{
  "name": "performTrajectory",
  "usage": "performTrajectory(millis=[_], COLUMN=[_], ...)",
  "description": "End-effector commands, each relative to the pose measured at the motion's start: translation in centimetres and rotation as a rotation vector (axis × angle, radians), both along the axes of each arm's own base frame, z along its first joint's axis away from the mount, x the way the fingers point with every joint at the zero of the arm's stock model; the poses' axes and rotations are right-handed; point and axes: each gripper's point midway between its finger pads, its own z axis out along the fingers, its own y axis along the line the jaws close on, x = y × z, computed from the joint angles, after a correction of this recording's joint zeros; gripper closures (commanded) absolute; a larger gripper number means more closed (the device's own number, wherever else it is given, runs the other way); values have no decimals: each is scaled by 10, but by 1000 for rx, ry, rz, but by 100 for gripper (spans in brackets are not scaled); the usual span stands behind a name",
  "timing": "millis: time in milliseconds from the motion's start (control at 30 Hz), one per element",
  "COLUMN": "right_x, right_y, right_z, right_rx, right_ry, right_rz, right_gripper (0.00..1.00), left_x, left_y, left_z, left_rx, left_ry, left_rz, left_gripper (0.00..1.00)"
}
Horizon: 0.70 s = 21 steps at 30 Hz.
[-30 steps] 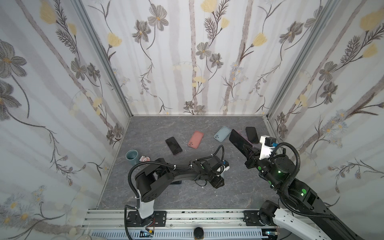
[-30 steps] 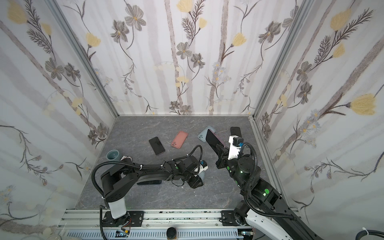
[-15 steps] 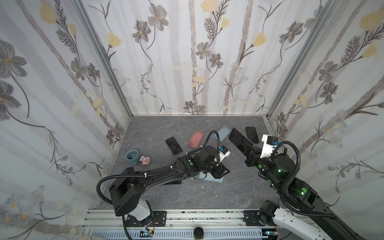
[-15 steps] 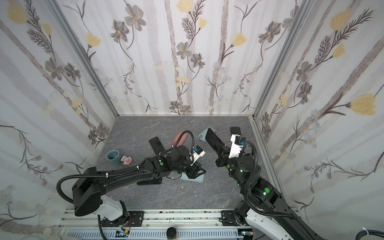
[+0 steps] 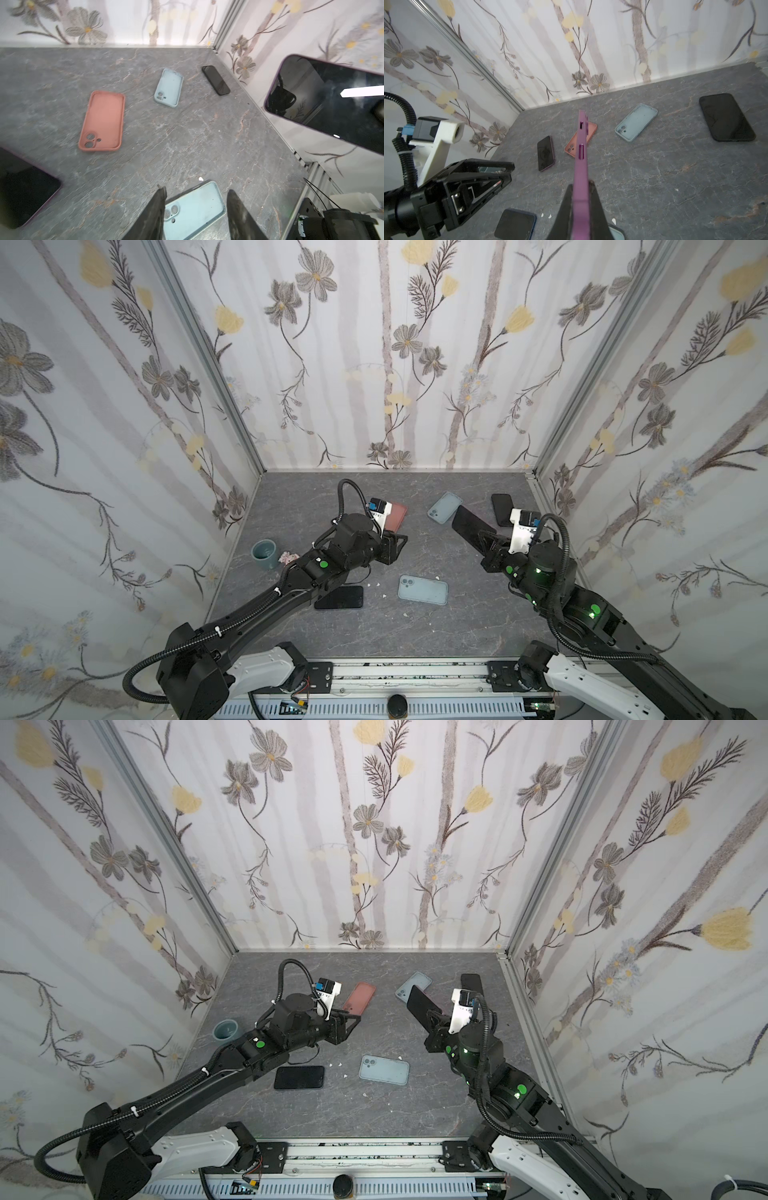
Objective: Put the phone into the phone case
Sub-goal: 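Bring the held phone down over the pale blue case with the right gripper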
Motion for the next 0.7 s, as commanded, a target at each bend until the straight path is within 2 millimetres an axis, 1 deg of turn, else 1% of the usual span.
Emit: performTrajectory(millis=[0,67,100,133,167,300,467,667], right_x=[-3,-5,-5,-7,-8,-13,-18,-22], right_y=[25,35,38,40,43,47,54,58], right_z=[-7,-17,-25,-37,-44,-66,-92,-117], right_rx=[99,127,131,131,140,165,230,285], right_ry=[48,85,106,134,155,216,283,352], right_rz=[95,129,137,147,155,171,188,185], right_gripper=[100,100,100,100,100,100,100,100], left_x=[4,3,3,2,2,-2,-7,-11], left_y=[4,5,6,7,7,6,4,-1], left_z=[-2,-9,-12,-15,-20,-37,-61,-80], left_rx=[-74,-97,-104,-111,-116,-127,-127,-132], left_ry=[34,53,61,69,81,129,197,254], left_rz=[58,71,79,86,90,95,89,74], left_gripper=[51,50,50,50,50,50,49,50])
